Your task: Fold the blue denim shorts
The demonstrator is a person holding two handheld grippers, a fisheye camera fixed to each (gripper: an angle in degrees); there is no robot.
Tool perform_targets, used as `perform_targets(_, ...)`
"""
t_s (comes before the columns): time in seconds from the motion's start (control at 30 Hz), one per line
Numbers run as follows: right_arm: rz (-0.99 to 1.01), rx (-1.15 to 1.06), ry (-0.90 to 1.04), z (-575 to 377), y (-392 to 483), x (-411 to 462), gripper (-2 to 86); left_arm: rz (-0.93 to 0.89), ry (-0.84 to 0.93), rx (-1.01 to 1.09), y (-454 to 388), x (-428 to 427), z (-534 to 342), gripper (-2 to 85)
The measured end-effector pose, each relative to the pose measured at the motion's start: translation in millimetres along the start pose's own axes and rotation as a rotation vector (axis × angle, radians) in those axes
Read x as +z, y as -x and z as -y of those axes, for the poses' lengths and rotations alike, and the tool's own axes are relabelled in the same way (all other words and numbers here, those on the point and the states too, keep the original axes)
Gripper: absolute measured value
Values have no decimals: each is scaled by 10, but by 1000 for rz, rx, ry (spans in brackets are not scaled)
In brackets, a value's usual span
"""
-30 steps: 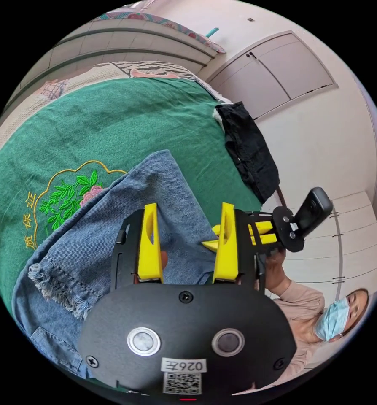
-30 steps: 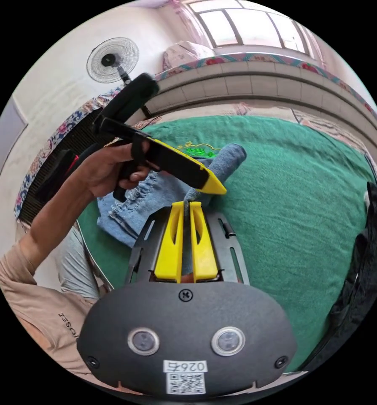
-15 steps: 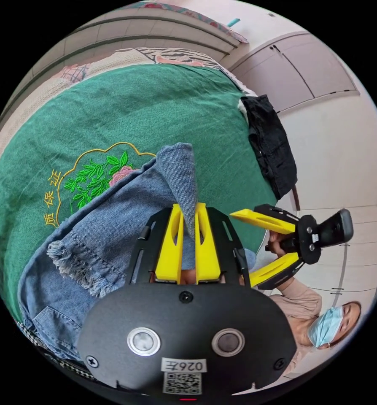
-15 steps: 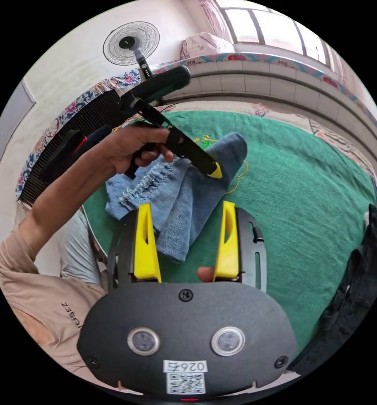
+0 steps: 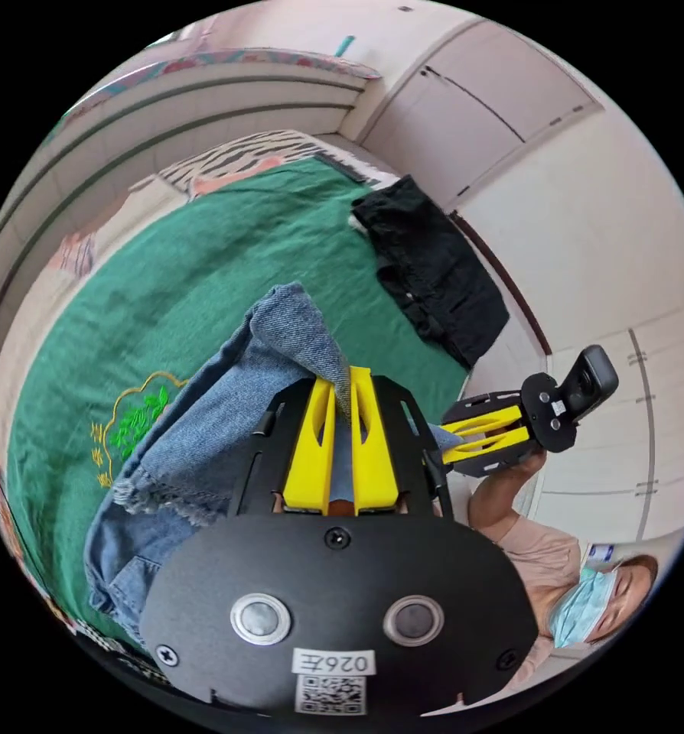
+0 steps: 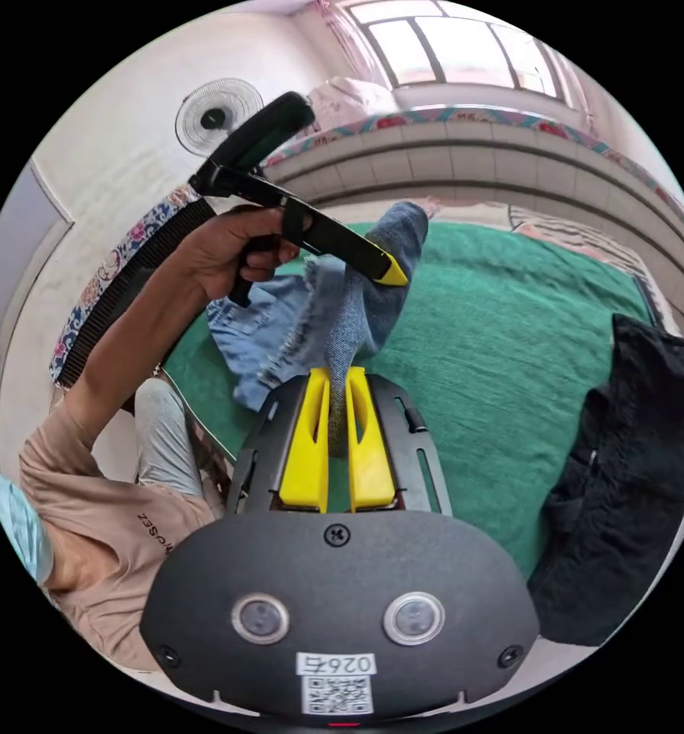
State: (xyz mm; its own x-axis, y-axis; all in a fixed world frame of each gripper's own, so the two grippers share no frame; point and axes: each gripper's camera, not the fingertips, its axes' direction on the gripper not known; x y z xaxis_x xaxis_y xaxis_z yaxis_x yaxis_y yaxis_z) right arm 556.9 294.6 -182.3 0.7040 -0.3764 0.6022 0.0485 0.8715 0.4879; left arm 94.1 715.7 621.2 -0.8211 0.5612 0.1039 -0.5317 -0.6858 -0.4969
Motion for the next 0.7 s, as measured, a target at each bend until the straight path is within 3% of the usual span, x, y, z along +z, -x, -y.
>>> perform_targets(0.17, -67, -56, -116, -258, 337, -432, -10, -134, -52, 105, -13, -417, -286, 20)
perform_targets(0.37, -68, -226, -20, 165, 1018, 275, -7, -233, -149, 24, 1099, -1115, -1552, 16)
perform_targets(0.5, 97, -277, -3, 474, 1339, 1229, 15, -221, -188, -134, 2166, -1502, -2748, 16)
perform_targets(0.63, 416, -172, 110, 615, 1061, 1984, 25, -213, -202, -304, 3059, -1622, -3652, 16)
perform_targets(0.7, 447, -109, 103, 571, 856, 2136, 18, -234, -207, -399, 3567, -1647, -4149, 16)
